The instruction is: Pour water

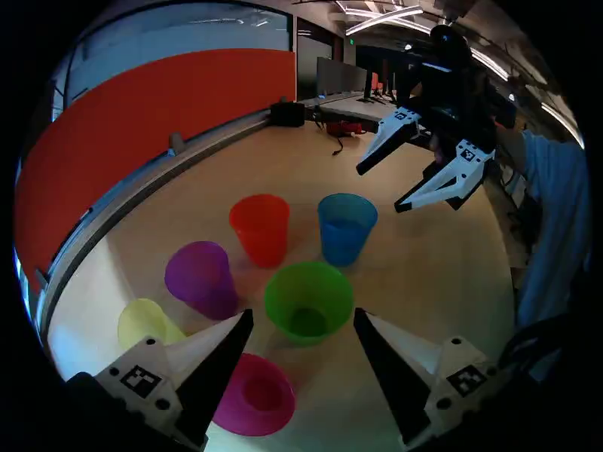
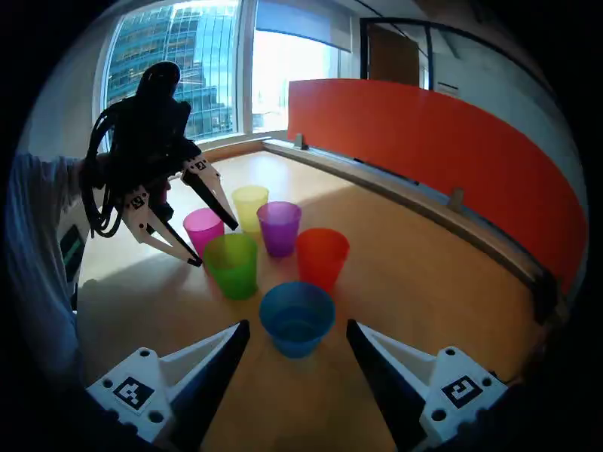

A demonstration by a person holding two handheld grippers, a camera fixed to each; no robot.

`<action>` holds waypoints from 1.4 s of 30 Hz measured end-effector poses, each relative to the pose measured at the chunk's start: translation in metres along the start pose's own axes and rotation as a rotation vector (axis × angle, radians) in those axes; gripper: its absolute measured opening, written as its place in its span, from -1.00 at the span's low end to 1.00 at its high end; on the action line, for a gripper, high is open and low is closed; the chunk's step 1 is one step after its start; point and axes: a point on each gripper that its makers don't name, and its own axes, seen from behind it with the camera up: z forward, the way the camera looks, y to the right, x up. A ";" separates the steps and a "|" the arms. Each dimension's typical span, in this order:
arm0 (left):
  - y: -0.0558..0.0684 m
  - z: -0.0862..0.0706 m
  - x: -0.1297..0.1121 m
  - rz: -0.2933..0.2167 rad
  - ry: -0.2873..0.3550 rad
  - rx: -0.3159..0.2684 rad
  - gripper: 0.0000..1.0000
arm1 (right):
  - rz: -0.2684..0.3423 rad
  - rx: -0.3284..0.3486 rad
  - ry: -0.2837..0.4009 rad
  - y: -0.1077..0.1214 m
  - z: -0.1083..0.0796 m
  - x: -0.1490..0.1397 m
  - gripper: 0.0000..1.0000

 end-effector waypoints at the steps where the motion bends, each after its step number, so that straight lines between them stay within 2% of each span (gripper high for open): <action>1: 0.000 0.001 0.000 0.000 -0.001 0.000 0.99 | 0.000 0.000 0.000 0.000 0.000 -0.001 1.00; 20: 0.003 0.022 -0.004 -0.011 -0.024 0.002 0.98 | 0.000 0.014 -0.016 -0.001 0.009 -0.006 1.00; 36: 0.003 0.031 -0.004 -0.034 -0.016 0.011 0.98 | -0.003 0.013 -0.017 0.000 0.008 -0.006 1.00; 40: 0.005 0.033 -0.002 -0.035 -0.007 0.009 0.91 | -0.003 0.014 -0.017 0.000 0.008 -0.006 1.00; 42: 0.006 0.034 -0.001 -0.033 -0.002 0.011 0.78 | -0.004 0.014 -0.017 0.000 0.009 -0.006 0.99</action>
